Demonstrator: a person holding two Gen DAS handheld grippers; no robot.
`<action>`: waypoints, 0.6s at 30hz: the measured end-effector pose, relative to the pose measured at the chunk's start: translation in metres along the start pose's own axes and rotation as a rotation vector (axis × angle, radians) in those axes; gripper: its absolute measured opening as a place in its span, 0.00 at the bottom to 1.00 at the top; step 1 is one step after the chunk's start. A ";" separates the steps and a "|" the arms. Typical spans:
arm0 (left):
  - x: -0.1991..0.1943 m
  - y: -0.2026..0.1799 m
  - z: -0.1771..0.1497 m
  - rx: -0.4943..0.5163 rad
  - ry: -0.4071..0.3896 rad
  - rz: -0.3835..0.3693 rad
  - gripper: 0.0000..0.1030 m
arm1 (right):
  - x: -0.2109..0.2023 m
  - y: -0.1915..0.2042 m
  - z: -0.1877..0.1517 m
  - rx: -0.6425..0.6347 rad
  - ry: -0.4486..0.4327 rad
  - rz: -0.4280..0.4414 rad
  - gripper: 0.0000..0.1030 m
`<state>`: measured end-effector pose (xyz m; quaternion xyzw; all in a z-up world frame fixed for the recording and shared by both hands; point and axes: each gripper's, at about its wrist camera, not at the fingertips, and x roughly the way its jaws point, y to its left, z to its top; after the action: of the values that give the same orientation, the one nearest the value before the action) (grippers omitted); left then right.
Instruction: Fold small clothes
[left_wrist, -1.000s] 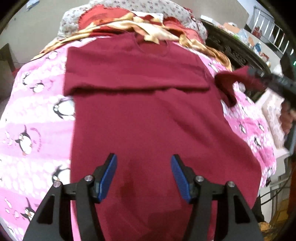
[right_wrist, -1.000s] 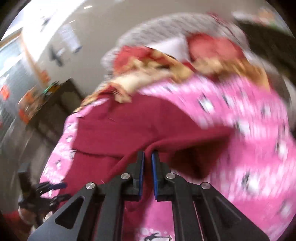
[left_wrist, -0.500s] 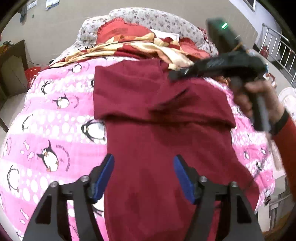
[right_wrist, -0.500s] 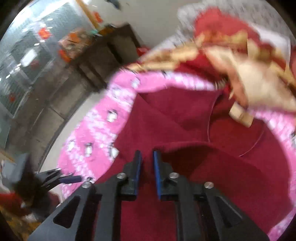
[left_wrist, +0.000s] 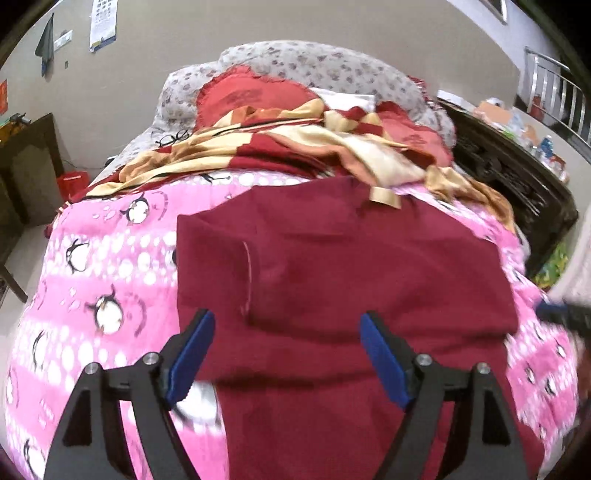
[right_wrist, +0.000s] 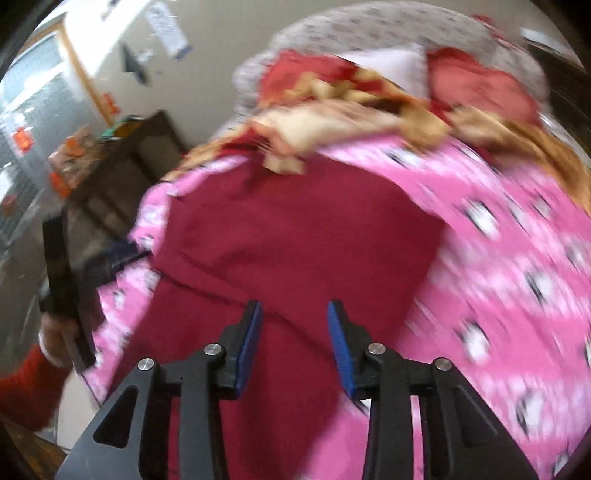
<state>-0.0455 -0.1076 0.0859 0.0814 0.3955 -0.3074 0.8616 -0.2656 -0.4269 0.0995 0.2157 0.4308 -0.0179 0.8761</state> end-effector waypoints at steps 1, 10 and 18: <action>0.010 0.003 0.004 -0.015 0.011 0.009 0.81 | -0.003 -0.008 -0.007 0.035 0.000 0.001 0.60; 0.049 0.003 0.023 -0.050 0.098 -0.037 0.12 | 0.005 -0.024 -0.023 0.163 -0.019 0.046 0.60; -0.002 0.025 0.041 -0.035 0.004 -0.049 0.11 | 0.017 -0.022 0.007 0.129 -0.058 -0.108 0.62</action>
<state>-0.0062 -0.1026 0.1126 0.0572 0.4043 -0.3211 0.8545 -0.2539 -0.4470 0.0823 0.2476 0.4143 -0.0990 0.8702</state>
